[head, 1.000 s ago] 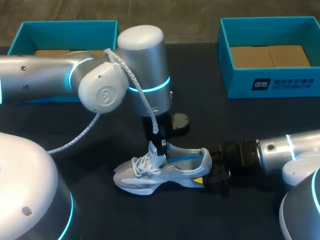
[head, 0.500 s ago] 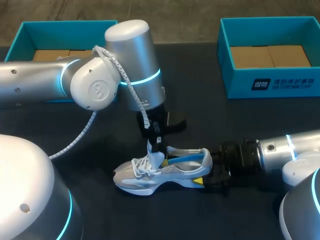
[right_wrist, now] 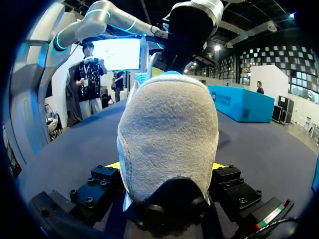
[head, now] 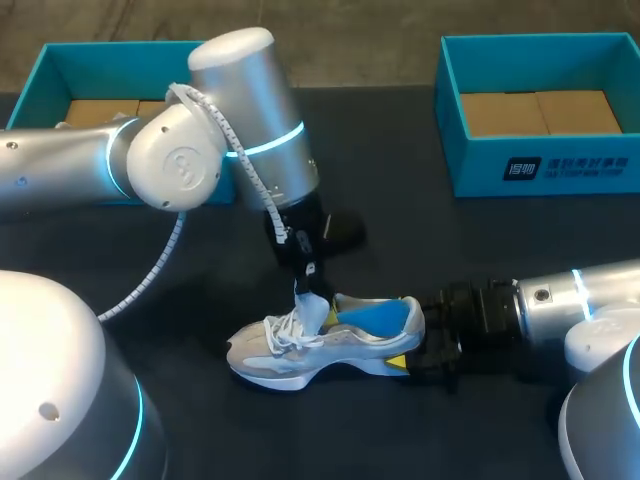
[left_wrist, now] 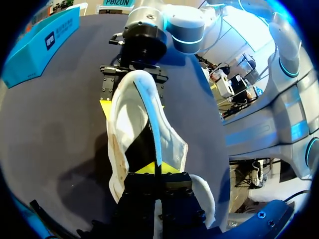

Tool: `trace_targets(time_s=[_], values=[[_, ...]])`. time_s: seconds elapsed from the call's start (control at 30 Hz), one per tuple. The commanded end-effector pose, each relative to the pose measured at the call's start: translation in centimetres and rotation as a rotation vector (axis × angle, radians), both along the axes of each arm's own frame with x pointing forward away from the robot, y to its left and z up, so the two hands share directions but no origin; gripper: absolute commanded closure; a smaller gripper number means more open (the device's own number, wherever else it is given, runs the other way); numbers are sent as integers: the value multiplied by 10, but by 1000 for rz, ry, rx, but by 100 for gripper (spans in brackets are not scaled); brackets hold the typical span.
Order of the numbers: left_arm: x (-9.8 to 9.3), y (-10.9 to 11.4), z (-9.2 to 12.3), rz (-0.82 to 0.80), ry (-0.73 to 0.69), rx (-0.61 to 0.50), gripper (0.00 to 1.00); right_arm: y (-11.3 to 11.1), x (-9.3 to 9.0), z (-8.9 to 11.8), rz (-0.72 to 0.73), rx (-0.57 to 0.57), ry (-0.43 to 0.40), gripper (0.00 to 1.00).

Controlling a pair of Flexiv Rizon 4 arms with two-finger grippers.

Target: Take the shoe out of the shoebox, open the shoe tongue, remove and reinsert the insole, then place the shoe into the shoebox

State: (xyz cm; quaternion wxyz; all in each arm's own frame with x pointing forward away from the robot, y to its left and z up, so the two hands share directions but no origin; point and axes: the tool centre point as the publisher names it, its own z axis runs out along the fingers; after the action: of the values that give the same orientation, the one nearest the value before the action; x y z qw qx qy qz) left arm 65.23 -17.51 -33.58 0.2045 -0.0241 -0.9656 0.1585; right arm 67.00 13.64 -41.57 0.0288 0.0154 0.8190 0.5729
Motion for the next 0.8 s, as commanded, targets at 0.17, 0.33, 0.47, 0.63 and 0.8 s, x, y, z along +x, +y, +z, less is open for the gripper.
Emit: trace_targets(time_s=[0.17, 0.33, 0.47, 0.63, 0.8], values=[[-3, 4, 10, 17, -12, -28, 100, 1, -1, 0, 0, -4, 1, 100], [-2, 5, 10, 31, -21, -35, 100, 1, -1, 0, 0, -4, 1, 100], [-1, 7, 9, 44, -26, -33, 79, 1, -1, 0, 0, -4, 1, 100], [-3, 7, 12, 47, -45, -29, 65, 1, -1, 0, 0, -4, 1, 100], [-6, 0, 23, 38, -101, -34, 62, 1, -1, 0, 0, -4, 1, 100]])
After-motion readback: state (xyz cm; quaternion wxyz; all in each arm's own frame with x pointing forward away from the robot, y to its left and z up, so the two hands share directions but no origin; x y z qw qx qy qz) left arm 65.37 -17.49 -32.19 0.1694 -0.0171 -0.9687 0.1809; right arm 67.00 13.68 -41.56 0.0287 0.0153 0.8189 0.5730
